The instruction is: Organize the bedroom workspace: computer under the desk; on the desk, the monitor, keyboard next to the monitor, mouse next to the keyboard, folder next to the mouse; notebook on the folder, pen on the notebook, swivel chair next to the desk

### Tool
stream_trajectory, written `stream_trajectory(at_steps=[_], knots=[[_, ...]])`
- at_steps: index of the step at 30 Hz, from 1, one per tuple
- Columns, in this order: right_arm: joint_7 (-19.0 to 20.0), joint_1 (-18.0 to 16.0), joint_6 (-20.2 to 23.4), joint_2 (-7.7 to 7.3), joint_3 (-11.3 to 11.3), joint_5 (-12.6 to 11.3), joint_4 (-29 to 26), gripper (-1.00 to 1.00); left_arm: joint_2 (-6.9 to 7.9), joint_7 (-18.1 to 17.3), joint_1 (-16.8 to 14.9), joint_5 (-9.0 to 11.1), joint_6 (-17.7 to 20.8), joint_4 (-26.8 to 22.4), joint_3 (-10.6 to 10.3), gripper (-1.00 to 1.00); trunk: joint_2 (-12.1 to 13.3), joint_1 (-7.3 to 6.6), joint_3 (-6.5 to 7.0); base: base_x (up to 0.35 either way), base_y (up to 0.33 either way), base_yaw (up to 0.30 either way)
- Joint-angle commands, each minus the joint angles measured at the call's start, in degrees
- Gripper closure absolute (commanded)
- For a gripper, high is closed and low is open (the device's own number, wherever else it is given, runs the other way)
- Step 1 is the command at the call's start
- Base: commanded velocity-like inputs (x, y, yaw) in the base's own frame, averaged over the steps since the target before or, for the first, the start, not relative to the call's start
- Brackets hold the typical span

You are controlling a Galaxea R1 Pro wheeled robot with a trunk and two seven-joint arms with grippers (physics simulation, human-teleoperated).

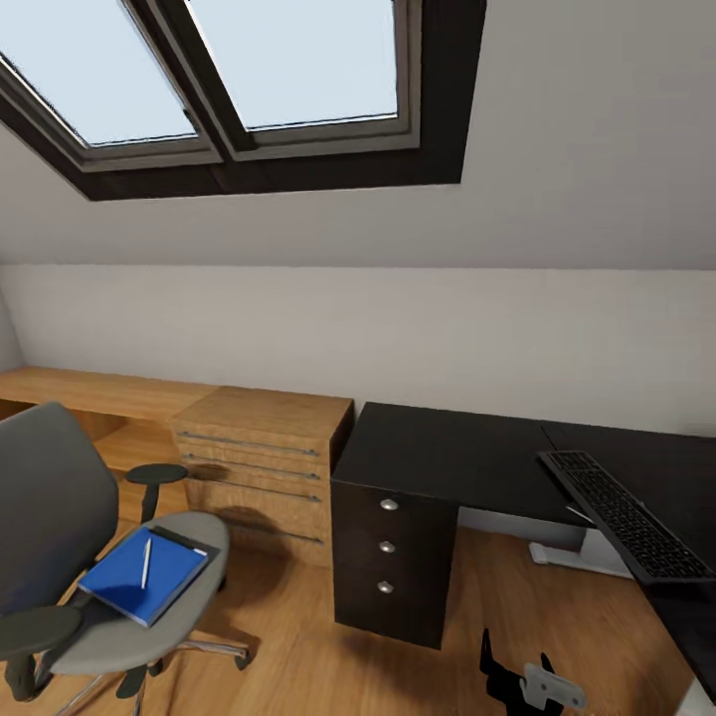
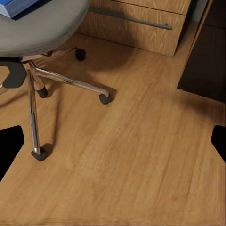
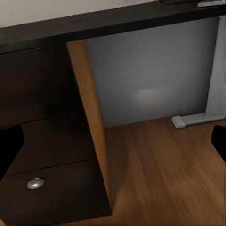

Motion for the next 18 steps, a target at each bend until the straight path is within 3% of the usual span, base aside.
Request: stream_trajectory(at_steps=[1,11,18], knots=[[-0.27,-0.06,-0.16,0.00,-0.16,0.57,0.10,-1.00,-0.07,0.24,0.01,-0.61,-0.11,0.03,0.13,-1.00,-0.03,0.00,-0.02,0.000,0.000,-0.278],[-0.20,-0.06,-0.06,0.04,-0.10,1.93,0.15,-1.00,-0.07,0.15,0.02,-0.62,-0.13,0.40,0.02,-1.00,-0.03,0.00,0.33,0.007,0.000,-0.278],[-0.07,-0.06,0.01,0.60,-0.04,2.03,0.28,-1.00,-0.01,0.18,0.03,-0.62,0.10,0.45,0.06,-1.00,-0.03,0.00,0.47,0.230,0.000,-0.169]])
